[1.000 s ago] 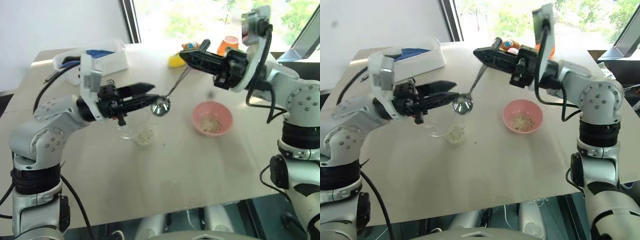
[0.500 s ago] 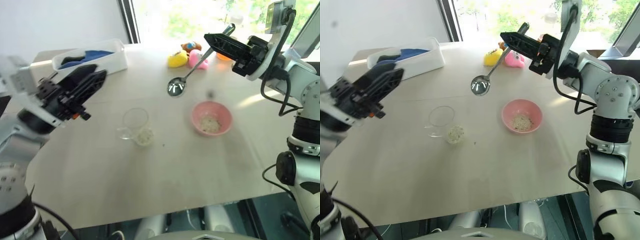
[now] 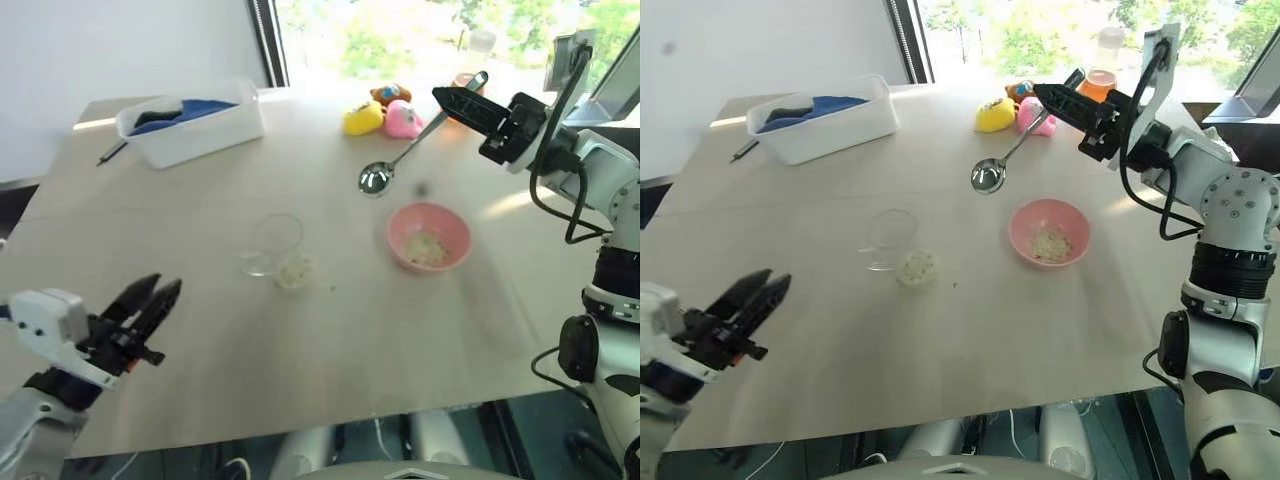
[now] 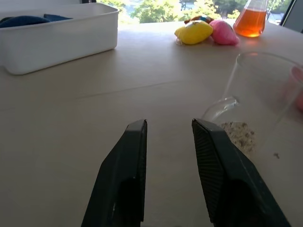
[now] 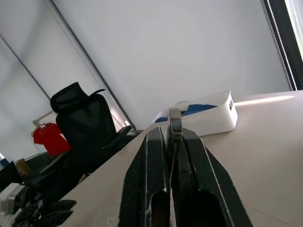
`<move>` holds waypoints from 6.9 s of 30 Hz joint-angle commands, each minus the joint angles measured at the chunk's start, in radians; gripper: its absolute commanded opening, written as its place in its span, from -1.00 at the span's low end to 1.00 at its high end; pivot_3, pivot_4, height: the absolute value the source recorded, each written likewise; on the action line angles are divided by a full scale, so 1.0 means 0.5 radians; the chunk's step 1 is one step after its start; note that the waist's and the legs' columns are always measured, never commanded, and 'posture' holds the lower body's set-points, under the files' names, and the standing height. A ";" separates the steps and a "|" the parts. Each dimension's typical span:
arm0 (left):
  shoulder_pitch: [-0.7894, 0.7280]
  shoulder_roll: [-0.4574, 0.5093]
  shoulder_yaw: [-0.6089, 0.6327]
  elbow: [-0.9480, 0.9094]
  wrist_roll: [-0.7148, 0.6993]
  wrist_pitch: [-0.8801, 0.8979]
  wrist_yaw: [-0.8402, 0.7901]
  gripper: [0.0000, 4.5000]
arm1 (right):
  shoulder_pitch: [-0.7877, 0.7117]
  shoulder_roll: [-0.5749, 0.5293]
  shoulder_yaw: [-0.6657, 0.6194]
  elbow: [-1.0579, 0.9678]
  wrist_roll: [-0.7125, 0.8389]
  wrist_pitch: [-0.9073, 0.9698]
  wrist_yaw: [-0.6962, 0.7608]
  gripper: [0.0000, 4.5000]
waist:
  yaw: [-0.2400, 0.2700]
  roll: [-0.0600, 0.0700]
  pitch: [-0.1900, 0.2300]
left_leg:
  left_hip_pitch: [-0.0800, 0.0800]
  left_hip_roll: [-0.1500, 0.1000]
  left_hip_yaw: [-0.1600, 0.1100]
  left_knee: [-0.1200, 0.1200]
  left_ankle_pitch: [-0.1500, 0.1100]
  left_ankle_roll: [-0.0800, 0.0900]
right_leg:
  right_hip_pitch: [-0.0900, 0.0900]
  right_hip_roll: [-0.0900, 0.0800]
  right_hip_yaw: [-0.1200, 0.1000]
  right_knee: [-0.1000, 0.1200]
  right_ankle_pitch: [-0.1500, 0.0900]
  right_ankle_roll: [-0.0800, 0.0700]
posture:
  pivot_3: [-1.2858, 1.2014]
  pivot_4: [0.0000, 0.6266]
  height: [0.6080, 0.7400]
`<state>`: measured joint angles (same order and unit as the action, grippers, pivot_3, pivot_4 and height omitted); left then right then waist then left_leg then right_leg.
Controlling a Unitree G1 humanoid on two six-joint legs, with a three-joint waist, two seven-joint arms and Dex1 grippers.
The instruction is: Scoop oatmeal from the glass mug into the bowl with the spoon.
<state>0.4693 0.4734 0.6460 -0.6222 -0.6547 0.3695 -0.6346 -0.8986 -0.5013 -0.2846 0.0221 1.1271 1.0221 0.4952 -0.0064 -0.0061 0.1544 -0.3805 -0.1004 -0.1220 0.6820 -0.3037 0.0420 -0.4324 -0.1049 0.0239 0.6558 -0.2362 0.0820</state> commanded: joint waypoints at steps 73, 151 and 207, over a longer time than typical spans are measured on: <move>-0.564 -0.451 -0.925 0.658 0.987 -0.985 0.582 -0.39 | -0.029 -0.117 -0.151 -0.171 0.093 0.101 -0.177 -1.00 | -0.008 0.002 0.001 | -0.003 0.000 0.000 -0.004 -0.001 0.003 | -0.002 0.000 -0.001 -0.006 0.001 0.000 | 0.03 -0.52 1.00; -1.698 -0.007 -1.193 0.801 0.768 -0.097 0.144 -0.98 | 0.090 0.061 0.991 -0.748 -0.886 -0.243 0.039 -1.00 | -0.023 0.003 0.000 | -0.015 -0.002 0.000 0.005 -0.001 0.002 | -0.016 0.002 -0.001 0.003 0.001 0.000 | 0.03 -0.52 1.00; -1.902 -0.125 -1.303 1.193 0.866 -0.161 0.022 -0.98 | -0.293 0.813 -0.504 -0.234 -0.468 1.185 -0.984 -1.00 | -0.076 0.003 0.000 | -0.015 -0.003 0.005 0.008 0.000 0.002 | -0.021 0.000 0.001 0.014 0.001 0.000 | 0.03 -0.52 1.00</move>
<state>-0.4621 0.4155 -0.0121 -0.0129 -0.2089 0.3151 -0.6165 -1.0101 -0.0927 -0.5102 -0.0858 0.8676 1.6078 0.0136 -0.0442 -0.0046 0.1541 -0.3879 -0.1020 -0.1197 0.6860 -0.3039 0.0429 -0.4430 -0.1047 0.0245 0.6626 -0.2356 0.0819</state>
